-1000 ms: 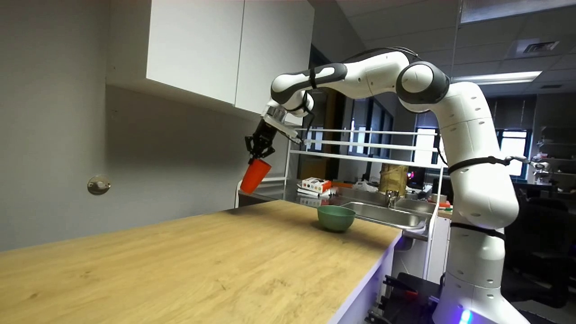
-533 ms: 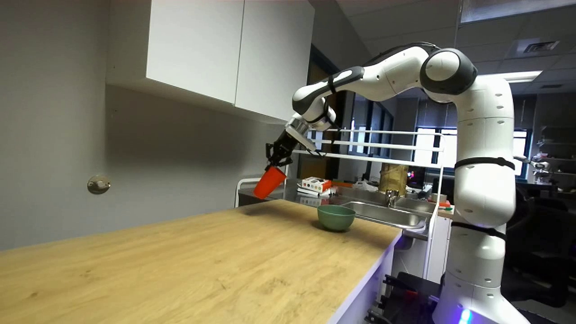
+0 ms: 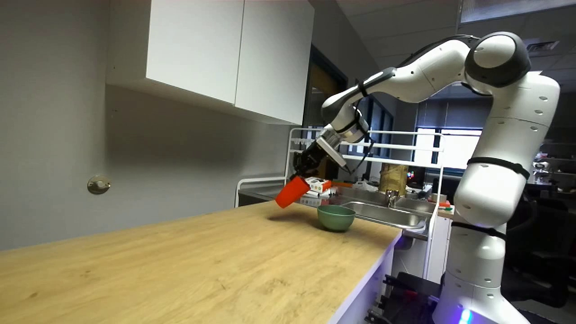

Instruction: Pick up the orange cup and pour the contents into the green bowl

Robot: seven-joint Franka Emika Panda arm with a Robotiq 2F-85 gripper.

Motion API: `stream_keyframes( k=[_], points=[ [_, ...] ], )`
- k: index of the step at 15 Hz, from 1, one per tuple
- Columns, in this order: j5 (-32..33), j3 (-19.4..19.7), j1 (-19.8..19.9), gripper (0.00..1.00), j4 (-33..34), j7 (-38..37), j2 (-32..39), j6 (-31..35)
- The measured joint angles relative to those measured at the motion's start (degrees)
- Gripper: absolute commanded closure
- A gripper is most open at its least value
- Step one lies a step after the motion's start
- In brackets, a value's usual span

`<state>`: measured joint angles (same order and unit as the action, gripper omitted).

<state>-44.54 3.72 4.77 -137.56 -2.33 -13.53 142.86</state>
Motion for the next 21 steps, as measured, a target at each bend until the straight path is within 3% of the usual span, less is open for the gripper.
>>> stream_keyframes(
  k=[4, 10, 13, 15, 21],
  points=[
    [-11.59, 2.92, -1.01, 0.98, -8.25, 9.57, -8.29, 3.37],
    [-39.96, 11.02, -3.97, 0.98, -14.86, 35.78, -13.67, 3.77],
    [-50.9, 14.57, -4.17, 0.98, -16.23, 47.81, -13.0, -0.56],
    [-55.97, 14.41, -1.4, 0.98, -16.99, 53.35, -11.52, -6.46],
    [-61.86, 13.08, 6.53, 0.98, -17.97, 61.16, -5.03, -22.34]
  ],
)
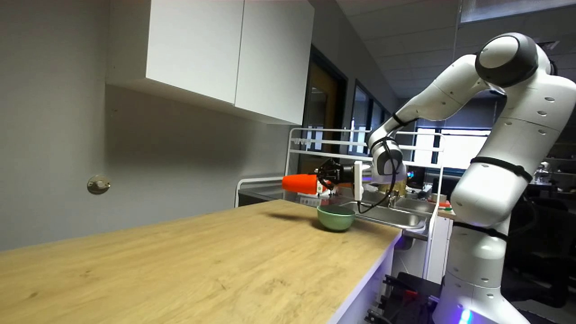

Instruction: Pick up the orange cup and pour the contents into the green bowl

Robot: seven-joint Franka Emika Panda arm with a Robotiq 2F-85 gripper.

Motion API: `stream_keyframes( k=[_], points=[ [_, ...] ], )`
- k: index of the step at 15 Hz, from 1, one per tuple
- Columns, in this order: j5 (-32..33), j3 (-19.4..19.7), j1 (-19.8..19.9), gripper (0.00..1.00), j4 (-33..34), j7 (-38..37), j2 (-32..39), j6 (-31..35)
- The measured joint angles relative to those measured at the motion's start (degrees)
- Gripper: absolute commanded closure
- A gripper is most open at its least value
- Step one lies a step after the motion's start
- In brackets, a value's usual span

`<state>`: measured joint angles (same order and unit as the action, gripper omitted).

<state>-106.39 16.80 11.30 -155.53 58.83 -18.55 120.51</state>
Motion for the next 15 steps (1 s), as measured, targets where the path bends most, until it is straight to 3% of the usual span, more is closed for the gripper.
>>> stream_keyframes(
  k=[15],
  points=[
    [-6.71, 1.33, 8.5, 0.98, -1.73, 11.31, 10.09, -23.09]
  ],
)
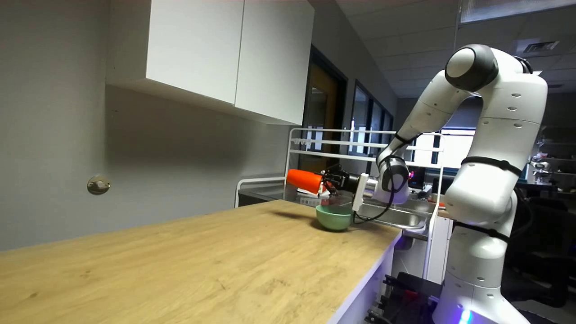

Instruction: Pick up the orange cup and pour the contents into the green bowl

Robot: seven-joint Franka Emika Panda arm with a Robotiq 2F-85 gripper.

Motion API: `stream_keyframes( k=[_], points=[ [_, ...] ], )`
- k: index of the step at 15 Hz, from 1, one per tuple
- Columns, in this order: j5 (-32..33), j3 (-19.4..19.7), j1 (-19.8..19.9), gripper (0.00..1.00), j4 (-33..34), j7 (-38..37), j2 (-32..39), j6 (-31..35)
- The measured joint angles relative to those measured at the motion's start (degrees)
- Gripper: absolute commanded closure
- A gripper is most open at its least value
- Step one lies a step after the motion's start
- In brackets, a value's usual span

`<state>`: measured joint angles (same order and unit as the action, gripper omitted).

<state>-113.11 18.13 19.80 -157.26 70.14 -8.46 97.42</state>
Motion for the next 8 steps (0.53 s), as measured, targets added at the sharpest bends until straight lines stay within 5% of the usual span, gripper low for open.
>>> stream_keyframes(
  k=[8],
  points=[
    [-3.42, 2.04, 1.58, 0.98, -1.66, 9.63, 6.1, -13.43]
  ],
)
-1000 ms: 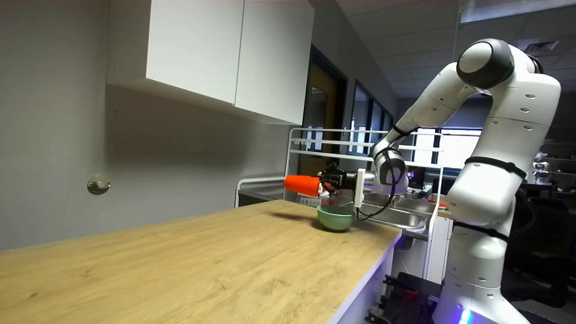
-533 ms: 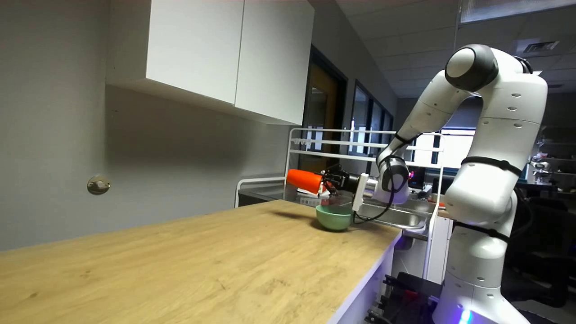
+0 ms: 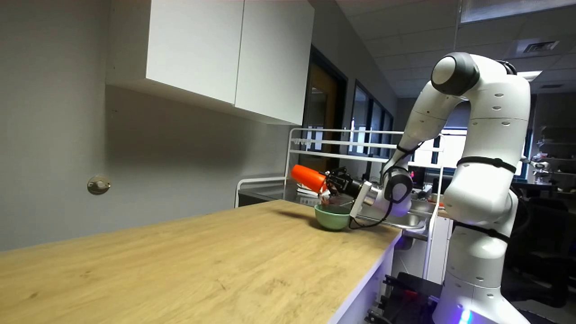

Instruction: Pick up the orange cup and pour the contents into the green bowl

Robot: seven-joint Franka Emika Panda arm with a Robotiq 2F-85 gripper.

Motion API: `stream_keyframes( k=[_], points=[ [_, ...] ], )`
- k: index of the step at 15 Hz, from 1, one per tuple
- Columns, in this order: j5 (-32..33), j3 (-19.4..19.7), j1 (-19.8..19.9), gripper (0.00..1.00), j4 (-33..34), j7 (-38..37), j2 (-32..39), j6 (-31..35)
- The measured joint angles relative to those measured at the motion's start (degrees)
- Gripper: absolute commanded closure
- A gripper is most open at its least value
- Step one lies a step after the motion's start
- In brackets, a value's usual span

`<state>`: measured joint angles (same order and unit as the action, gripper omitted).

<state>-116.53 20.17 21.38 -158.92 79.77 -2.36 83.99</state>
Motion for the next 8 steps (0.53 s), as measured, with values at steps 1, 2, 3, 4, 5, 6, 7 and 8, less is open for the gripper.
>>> stream_keyframes(
  k=[1, 2, 3, 4, 5, 6, 7, 8],
  points=[
    [-0.35, 0.24, 0.07, 0.98, -0.03, 0.73, 0.73, -1.47],
    [-0.71, 0.41, 0.14, 0.98, -0.02, 1.34, 1.41, -2.81],
    [-1.12, 0.5, 0.16, 0.98, -0.02, 1.93, 2.03, -3.98],
    [-1.45, 0.54, 0.16, 0.98, -0.02, 2.47, 2.6, -4.99],
    [-1.72, 0.57, 0.16, 0.98, -0.02, 3.02, 3.13, -5.9],
    [-1.92, 0.57, 0.16, 0.98, -0.02, 3.4, 3.52, -6.52],
    [-1.97, 0.57, 0.16, 0.98, -0.02, 3.76, 3.76, -6.86],
    [-1.97, 0.57, 0.16, 0.98, -0.02, 4.17, 3.87, -7.0]
  ],
)
